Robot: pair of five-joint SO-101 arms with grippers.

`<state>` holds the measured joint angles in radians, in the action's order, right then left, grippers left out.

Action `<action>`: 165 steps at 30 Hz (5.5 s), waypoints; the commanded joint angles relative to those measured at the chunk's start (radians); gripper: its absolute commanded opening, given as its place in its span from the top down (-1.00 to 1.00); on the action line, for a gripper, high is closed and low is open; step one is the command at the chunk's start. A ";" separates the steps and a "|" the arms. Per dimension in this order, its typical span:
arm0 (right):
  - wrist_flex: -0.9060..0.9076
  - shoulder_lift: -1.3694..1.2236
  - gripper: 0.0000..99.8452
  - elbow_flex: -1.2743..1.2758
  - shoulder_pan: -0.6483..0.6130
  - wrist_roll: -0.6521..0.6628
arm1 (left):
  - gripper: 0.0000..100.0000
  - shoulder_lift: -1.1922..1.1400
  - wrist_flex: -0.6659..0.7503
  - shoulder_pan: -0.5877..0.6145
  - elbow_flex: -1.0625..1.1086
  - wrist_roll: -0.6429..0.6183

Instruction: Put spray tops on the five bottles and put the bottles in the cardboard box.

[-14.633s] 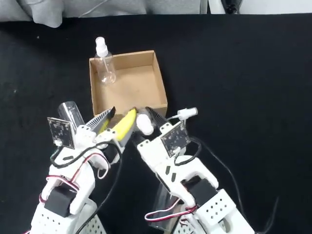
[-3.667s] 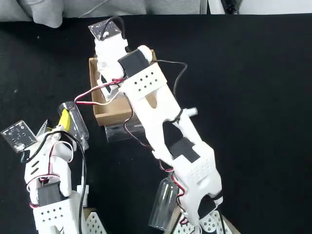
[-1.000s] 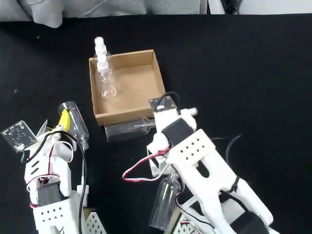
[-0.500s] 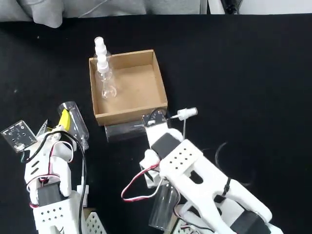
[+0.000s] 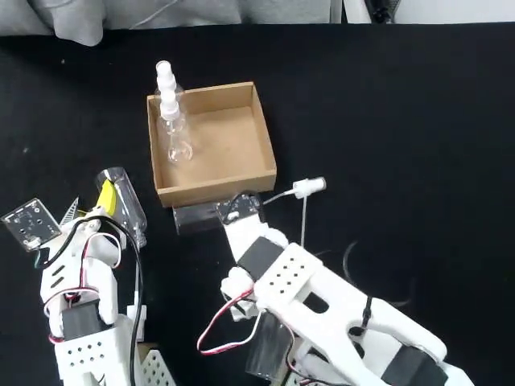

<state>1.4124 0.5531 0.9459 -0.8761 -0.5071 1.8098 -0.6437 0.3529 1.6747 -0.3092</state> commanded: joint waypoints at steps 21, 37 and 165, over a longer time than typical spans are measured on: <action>-0.026 -0.364 0.82 -0.208 -0.011 -0.069 | 0.60 0.008 0.000 0.012 0.025 0.006; 0.020 -0.364 0.98 -0.329 -0.009 0.097 | 0.60 0.008 0.000 0.012 0.025 0.006; -0.157 -0.541 0.45 -0.476 0.175 0.941 | 0.60 0.008 -0.002 0.012 0.025 0.006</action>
<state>1.2298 -0.0606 0.5332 -0.6813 0.4549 1.8098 -0.6437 0.3529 1.6747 -0.3092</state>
